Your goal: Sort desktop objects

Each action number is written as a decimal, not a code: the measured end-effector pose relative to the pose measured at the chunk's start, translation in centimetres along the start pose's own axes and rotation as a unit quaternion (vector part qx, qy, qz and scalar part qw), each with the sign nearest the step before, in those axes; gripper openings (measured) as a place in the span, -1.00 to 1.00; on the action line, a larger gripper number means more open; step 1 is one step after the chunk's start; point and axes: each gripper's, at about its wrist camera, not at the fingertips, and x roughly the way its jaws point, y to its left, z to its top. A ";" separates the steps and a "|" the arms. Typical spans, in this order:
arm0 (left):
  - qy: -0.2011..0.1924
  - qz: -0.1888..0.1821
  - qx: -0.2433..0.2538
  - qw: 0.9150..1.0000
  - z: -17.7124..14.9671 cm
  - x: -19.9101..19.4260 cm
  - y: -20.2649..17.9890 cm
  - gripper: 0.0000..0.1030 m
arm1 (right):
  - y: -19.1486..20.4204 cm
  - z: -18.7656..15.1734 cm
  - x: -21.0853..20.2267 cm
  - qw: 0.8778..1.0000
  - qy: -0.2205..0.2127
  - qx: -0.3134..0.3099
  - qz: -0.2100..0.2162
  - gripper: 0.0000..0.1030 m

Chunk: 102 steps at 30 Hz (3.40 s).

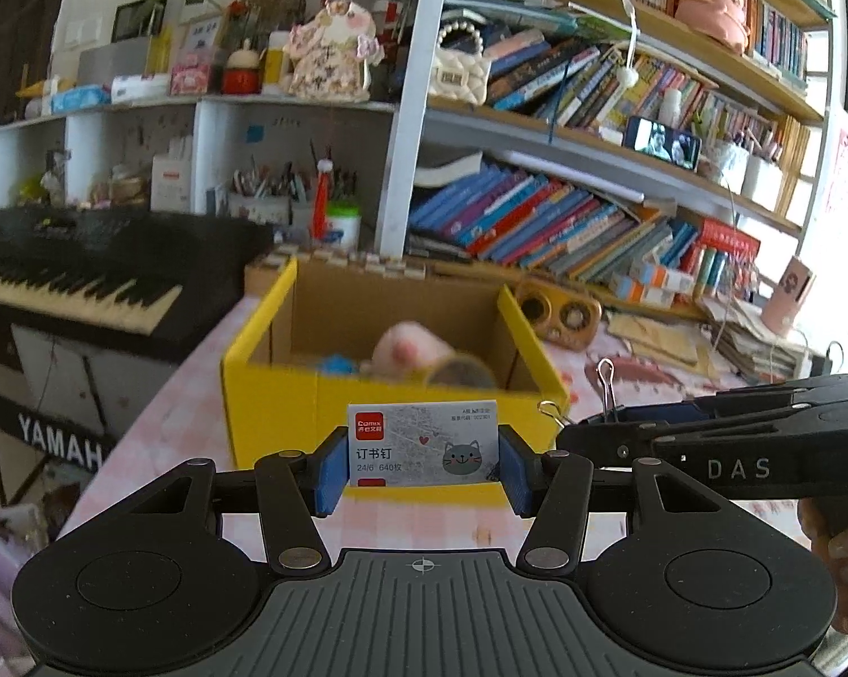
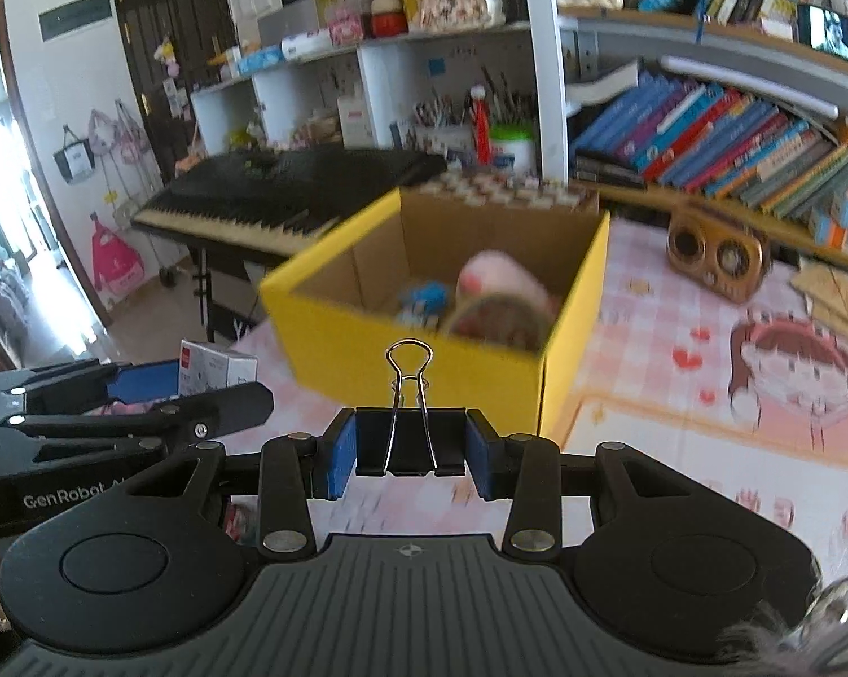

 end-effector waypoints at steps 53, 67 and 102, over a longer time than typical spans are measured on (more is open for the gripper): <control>0.086 0.096 -0.032 0.991 4.7 17.1 3.1 0.58 | -6.5 9.1 17.6 0.963 0.095 -0.241 0.073 -0.27; 0.009 0.070 -0.035 0.997 6.1 13.1 1.7 0.80 | -5.1 8.4 16.6 0.969 0.068 -0.230 0.055 0.03; 0.005 -0.009 -0.022 1.000 -1.9 -1.4 -2.0 1.00 | -3.1 -6.3 -5.4 0.975 -0.077 0.056 -0.203 0.45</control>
